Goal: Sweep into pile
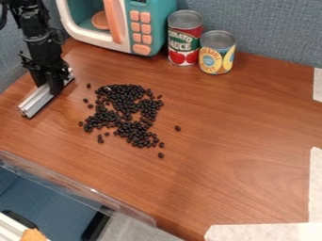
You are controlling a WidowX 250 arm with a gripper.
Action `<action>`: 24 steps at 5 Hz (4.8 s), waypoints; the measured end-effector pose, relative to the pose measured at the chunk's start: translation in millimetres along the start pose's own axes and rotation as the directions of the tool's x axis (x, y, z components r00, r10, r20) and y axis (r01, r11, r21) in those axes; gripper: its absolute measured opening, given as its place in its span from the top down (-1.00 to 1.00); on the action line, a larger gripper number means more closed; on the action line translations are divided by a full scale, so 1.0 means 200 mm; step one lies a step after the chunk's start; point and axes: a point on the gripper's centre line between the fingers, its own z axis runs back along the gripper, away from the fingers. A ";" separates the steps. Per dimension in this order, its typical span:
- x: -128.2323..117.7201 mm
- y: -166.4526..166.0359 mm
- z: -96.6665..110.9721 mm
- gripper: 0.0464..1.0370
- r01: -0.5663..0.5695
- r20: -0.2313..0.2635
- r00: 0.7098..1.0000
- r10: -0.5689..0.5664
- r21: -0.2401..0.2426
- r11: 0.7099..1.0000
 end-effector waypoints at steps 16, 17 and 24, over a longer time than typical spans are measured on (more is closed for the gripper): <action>0.17 -0.46 0.16 0.33 0.106 0.060 0.993 -0.103 -0.055 0.993; 0.21 -0.41 0.05 0.33 0.140 0.012 0.990 -0.139 -0.051 0.989; 0.23 -0.11 0.19 0.33 0.105 0.019 0.994 -0.105 -0.001 0.994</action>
